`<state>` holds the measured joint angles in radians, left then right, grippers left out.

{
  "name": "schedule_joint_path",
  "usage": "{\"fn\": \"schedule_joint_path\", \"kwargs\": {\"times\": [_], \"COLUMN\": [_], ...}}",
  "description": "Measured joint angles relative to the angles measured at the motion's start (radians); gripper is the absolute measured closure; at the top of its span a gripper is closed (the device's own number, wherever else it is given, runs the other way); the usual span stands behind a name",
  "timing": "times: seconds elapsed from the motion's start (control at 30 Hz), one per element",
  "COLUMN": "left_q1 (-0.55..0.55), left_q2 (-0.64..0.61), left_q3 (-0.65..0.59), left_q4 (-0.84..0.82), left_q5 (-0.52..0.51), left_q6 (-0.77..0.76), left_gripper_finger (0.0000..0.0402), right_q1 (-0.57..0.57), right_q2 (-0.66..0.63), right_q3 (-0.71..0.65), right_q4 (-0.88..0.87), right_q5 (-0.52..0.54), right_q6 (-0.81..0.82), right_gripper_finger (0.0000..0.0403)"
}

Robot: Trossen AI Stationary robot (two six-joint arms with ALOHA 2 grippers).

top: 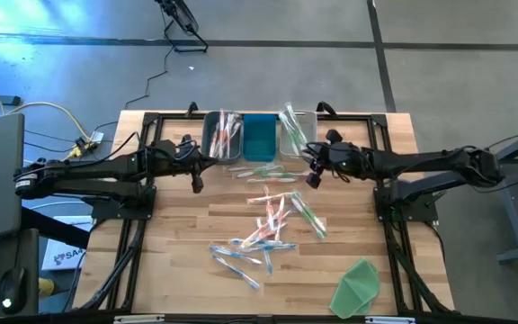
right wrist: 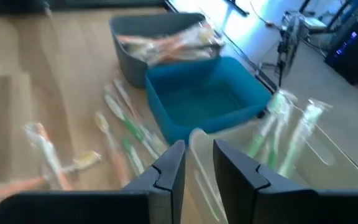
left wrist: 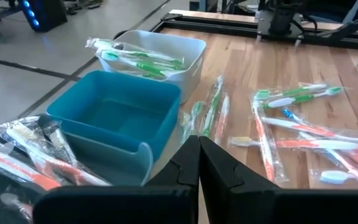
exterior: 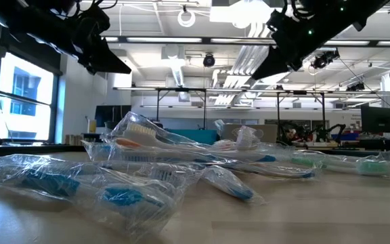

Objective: Pick & Place Toothbrushes
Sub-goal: Put the orange toothbrush into the dark blue bin

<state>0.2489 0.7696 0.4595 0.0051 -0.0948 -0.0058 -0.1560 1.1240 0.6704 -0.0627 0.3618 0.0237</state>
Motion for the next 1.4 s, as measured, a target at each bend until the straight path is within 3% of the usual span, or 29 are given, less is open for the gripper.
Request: {"fn": "schedule_joint_path", "kwargs": {"times": [0.4, 0.9, 1.4], "left_q1": [0.0, 0.0, 0.0], "left_q2": [0.0, 0.001, 0.001], "left_q3": [0.0, 0.0, 0.0], "left_q4": [0.001, 0.096, 0.114], "left_q5": [-0.001, -0.004, -0.024], "left_q6": [-0.003, -0.005, -0.078], "left_gripper_finger": [0.0402, 0.0402, 0.0402], "right_q1": [-0.082, -0.168, -0.315], "right_q2": [-0.038, -0.383, -0.502], "right_q3": [0.0, -0.286, -0.359], "right_q4": [-0.054, 0.234, 0.285], "right_q5": [-0.081, -0.135, -0.331], "right_q6": [-0.028, -0.08, -0.098], "right_gripper_finger": [0.0328, 0.0328, 0.0328]}}
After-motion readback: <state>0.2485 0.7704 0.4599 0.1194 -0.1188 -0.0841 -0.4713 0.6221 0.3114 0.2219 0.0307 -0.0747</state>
